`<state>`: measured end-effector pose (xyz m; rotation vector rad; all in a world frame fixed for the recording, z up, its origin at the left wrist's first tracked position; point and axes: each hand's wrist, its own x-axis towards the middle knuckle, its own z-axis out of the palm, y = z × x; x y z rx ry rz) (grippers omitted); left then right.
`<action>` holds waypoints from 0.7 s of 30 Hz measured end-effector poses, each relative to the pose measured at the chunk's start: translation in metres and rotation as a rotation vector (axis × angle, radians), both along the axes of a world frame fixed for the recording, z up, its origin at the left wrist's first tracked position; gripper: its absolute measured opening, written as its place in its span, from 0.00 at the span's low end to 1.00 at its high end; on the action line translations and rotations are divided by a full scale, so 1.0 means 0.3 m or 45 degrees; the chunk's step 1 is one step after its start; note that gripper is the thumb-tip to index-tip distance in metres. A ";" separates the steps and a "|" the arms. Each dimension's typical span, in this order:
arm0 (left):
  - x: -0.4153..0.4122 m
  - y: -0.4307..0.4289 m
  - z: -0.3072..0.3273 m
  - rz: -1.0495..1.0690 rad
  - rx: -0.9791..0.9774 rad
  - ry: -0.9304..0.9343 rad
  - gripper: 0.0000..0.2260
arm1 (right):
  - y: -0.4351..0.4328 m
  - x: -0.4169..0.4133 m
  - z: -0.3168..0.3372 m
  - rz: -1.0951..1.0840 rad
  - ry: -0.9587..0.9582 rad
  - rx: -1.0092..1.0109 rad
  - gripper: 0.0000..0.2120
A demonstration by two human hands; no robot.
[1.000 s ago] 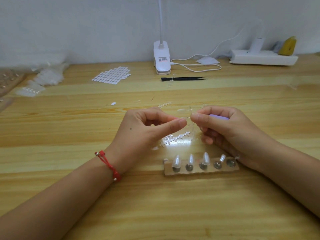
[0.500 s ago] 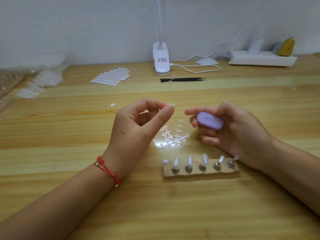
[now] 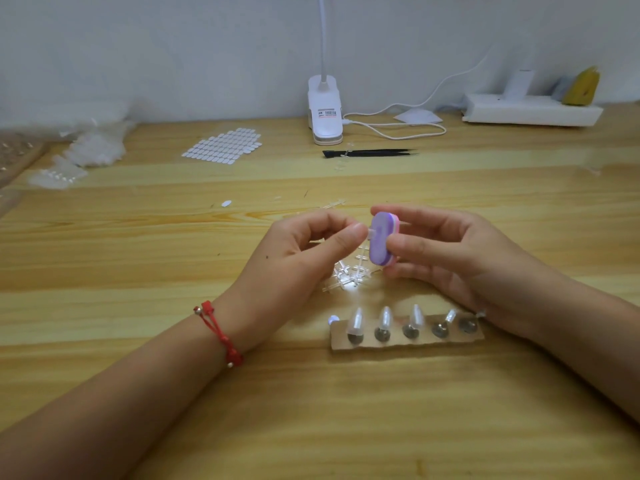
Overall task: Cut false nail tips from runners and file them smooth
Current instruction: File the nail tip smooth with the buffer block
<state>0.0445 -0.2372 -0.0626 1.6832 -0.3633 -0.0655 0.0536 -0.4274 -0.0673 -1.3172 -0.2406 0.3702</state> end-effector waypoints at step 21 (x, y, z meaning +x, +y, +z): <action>-0.005 -0.002 -0.003 -0.012 0.101 -0.098 0.06 | 0.004 -0.008 0.011 0.051 -0.011 -0.049 0.19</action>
